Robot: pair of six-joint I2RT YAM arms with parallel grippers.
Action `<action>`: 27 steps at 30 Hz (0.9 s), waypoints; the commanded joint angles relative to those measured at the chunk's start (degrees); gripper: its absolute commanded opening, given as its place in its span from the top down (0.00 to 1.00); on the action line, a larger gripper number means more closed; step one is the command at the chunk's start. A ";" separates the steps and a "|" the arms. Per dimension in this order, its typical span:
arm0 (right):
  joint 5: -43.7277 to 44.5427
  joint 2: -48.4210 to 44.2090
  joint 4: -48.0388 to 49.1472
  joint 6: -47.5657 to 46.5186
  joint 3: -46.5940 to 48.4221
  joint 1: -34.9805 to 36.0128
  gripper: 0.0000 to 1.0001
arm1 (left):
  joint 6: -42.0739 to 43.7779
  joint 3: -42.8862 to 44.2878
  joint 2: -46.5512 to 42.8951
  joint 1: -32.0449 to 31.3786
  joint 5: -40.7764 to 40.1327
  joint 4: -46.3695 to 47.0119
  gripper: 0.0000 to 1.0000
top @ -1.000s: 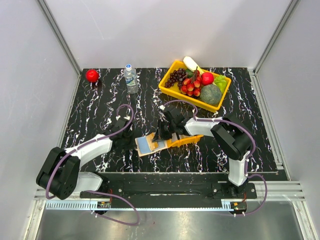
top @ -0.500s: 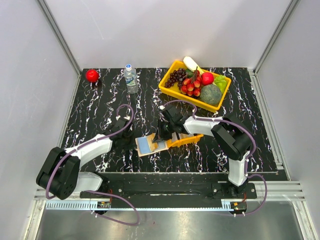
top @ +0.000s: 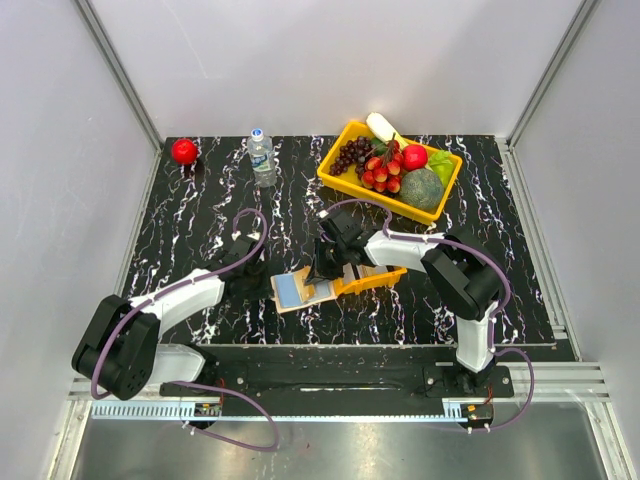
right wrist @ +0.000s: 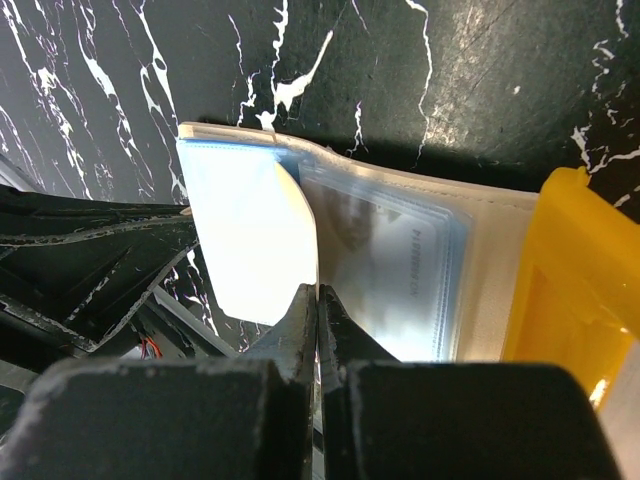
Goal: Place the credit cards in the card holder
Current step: Insert the credit card into the card holder.
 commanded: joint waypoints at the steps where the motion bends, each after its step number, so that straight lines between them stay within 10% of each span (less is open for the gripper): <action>1: -0.84 1.89 -2.01 0.04 -0.03 0.93 1.00 | -0.71 -0.59 -1.03 0.00 0.31 3.44 1.00; 27: 0.83 1.80 5.89 5.49 -0.03 1.02 1.00 | -2.03 -2.70 -2.61 0.00 0.48 3.97 1.00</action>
